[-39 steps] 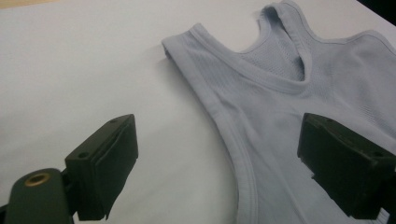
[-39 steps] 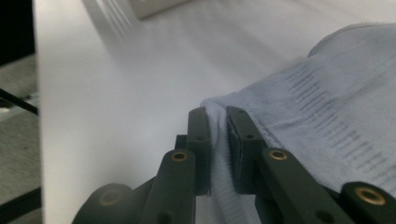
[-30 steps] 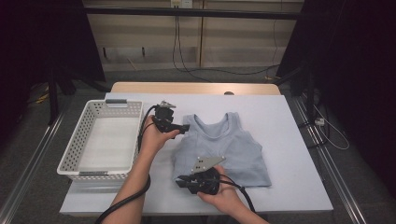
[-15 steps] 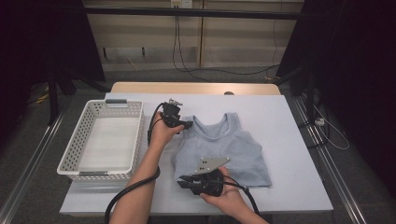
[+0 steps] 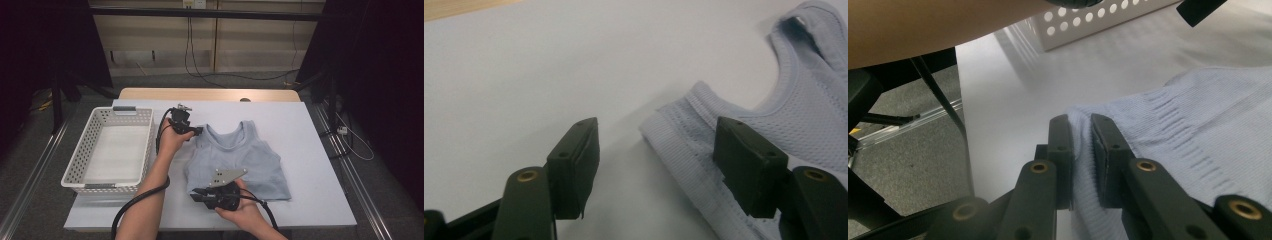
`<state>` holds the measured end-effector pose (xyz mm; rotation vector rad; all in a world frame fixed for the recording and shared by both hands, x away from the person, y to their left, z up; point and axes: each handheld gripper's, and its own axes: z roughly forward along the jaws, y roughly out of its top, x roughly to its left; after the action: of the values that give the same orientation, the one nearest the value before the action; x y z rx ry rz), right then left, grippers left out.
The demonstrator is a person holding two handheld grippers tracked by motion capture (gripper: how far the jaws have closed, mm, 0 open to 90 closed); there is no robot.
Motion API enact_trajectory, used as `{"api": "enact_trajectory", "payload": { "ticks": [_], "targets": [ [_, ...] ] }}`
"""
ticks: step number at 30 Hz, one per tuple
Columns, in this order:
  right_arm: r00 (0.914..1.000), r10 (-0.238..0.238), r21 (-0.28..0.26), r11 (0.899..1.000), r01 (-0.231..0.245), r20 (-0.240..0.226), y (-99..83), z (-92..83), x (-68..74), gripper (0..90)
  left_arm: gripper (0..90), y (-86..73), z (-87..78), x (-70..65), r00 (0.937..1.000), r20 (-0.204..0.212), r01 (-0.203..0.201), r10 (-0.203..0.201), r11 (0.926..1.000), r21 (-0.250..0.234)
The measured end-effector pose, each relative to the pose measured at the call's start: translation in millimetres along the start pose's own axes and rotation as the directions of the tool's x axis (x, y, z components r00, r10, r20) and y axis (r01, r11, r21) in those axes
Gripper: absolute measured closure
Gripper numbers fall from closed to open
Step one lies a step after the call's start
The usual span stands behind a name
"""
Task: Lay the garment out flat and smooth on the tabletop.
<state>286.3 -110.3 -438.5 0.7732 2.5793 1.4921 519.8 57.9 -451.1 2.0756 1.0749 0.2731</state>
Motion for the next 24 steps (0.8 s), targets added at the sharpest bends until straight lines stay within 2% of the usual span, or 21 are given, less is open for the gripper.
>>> {"api": "enact_trajectory", "payload": {
  "ticks": [2,4,10,14,20,22,23,24],
  "targets": [
    [1.0000,-0.001,0.000,1.000,0.001,0.000,0.0,-0.3,0.2,80.6,37.8,-0.4,3.0,0.7,0.9999,-0.001,0.015,-0.015,0.9999,-0.003],
    [1.0000,-0.003,0.002,1.000,0.003,0.000,-0.3,-0.5,0.2,80.6,39.6,-0.3,6.1,0.4,1.0000,-0.006,0.003,-0.003,1.0000,0.002],
    [1.0000,-0.002,0.003,1.000,0.002,-0.003,-1.5,0.3,0.3,80.5,42.1,-0.2,14.8,-1.0,0.9999,-0.016,0.002,-0.002,1.0000,0.008],
    [1.0000,-0.009,0.003,1.000,0.009,0.000,-1.8,0.3,1.0,80.4,44.7,-0.4,19.0,-1.8,1.0000,-0.007,-0.004,0.004,1.0000,0.003],
    [0.9999,-0.013,-0.004,1.000,0.013,0.002,-1.0,-1.1,1.1,80.4,45.5,1.1,22.9,-7.6,0.9994,-0.020,-0.029,0.029,0.9996,0.002],
    [0.9999,-0.016,-0.003,1.000,0.016,0.004,-0.8,-1.1,1.4,80.4,45.2,1.6,23.4,-11.3,0.9987,-0.019,-0.046,0.046,0.9988,0.015],
    [0.9999,-0.016,-0.001,1.000,0.016,0.003,-0.7,-1.0,1.5,80.4,45.4,2.1,23.5,-14.1,0.9973,-0.034,-0.064,0.065,0.9976,0.026],
    [0.9999,-0.017,0.001,1.000,0.017,0.002,-0.8,-0.9,1.6,80.4,47.0,2.8,23.6,-15.8,0.9982,-0.023,-0.055,0.055,0.9980,0.030]
  ]
}}
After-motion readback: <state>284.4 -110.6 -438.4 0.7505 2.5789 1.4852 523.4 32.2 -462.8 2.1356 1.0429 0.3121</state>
